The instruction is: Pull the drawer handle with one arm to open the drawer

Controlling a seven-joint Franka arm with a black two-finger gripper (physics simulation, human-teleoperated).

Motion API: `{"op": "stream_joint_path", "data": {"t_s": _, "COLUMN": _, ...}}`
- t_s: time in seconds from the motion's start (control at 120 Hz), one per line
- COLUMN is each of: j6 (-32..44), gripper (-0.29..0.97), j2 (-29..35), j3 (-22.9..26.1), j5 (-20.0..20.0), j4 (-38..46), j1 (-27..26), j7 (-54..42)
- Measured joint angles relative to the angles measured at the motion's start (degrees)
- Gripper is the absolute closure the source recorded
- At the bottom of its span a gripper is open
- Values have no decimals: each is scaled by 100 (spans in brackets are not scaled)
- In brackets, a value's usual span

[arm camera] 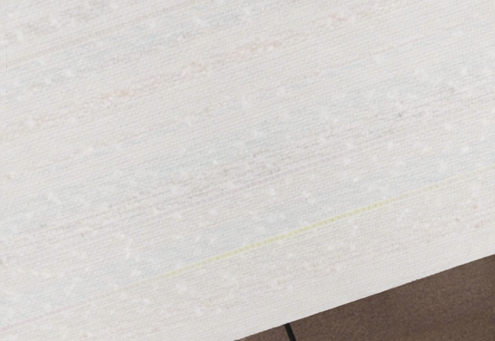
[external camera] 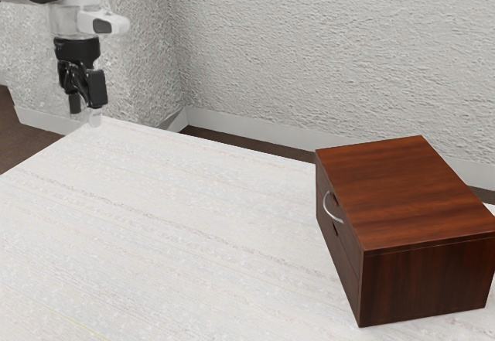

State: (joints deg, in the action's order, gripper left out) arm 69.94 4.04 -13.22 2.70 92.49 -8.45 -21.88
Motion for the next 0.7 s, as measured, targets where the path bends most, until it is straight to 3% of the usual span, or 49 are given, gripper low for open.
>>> {"op": "stream_joint_path", "data": {"t_s": 0.142, "j6": 1047, "gripper": 0, "j2": 5, "j3": -13, "j5": -9, "j4": 31, "j1": -146, "j7": -703}}
{"op": "stream_joint_path", "data": {"t_s": 0.317, "j6": 1650, "gripper": 0, "j2": 125, "j3": 32, "j5": -1, "j4": 273, "j1": -110, "j7": -1423}}
{"op": "stream_joint_path", "data": {"t_s": 0.55, "j6": 2796, "gripper": 0, "j2": 503, "j3": 283, "j5": -28, "j4": 1766, "j1": -75, "j7": -3247}}
{"op": "stream_joint_path", "data": {"t_s": 0.617, "j6": 3281, "gripper": 0, "j2": 540, "j3": 339, "j5": -180, "j4": 2057, "j1": -75, "j7": -3916}}
{"op": "stream_joint_path", "data": {"t_s": 0.7, "j6": 3920, "gripper": 0, "j2": 489, "j3": 359, "j5": -652, "j4": 2291, "j1": -71, "j7": -4845}}
